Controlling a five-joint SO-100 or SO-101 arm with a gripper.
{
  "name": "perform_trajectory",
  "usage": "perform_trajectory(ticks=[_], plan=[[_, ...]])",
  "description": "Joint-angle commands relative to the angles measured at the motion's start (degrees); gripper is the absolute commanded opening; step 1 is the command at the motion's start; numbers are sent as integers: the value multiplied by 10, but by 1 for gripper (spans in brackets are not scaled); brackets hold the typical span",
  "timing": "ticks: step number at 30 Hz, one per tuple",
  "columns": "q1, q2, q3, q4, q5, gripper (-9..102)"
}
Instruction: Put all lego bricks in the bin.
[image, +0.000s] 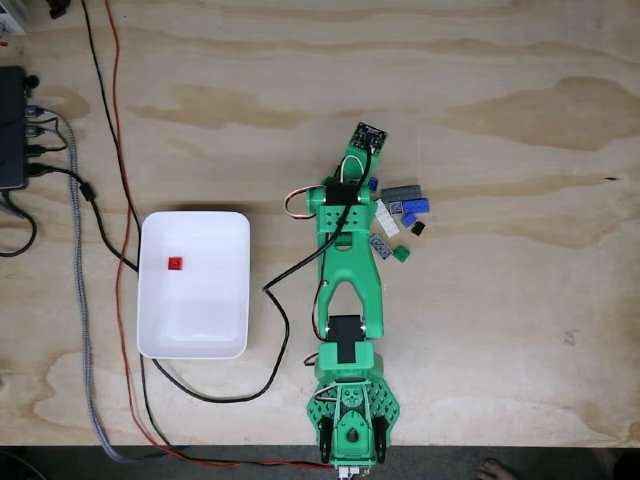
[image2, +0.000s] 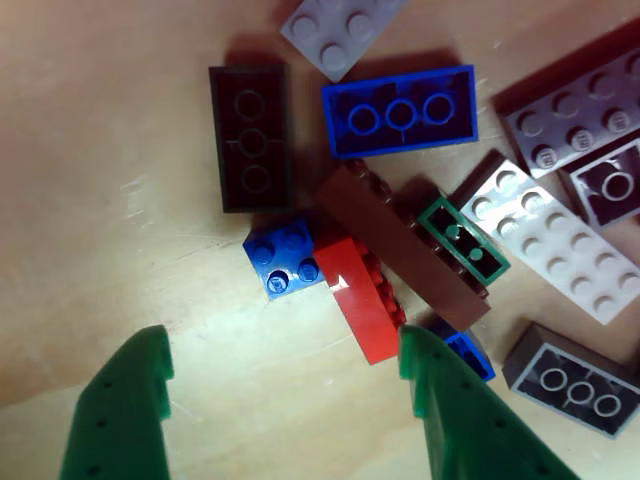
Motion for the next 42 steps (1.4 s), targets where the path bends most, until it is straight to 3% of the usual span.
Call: perform_trajectory(ticks=[1, 10, 15, 18, 22, 25, 29, 34, 38, 42], plan=[[-5, 10, -16, -23, -34, 23], [11, 25, 54, -54, -76, 23], [16, 32, 62, -59, -89, 13], [16, 33, 64, -72, -78, 0], [10, 56, 57, -74, -51, 0], [-17, 93, 18, -29, 12, 0], [-128, 233, -19, 57, 148, 0], [-358, 300, -93, 175, 260, 0], [-505, 260, -97, 166, 317, 0], [-559, 180, -98, 159, 339, 0]])
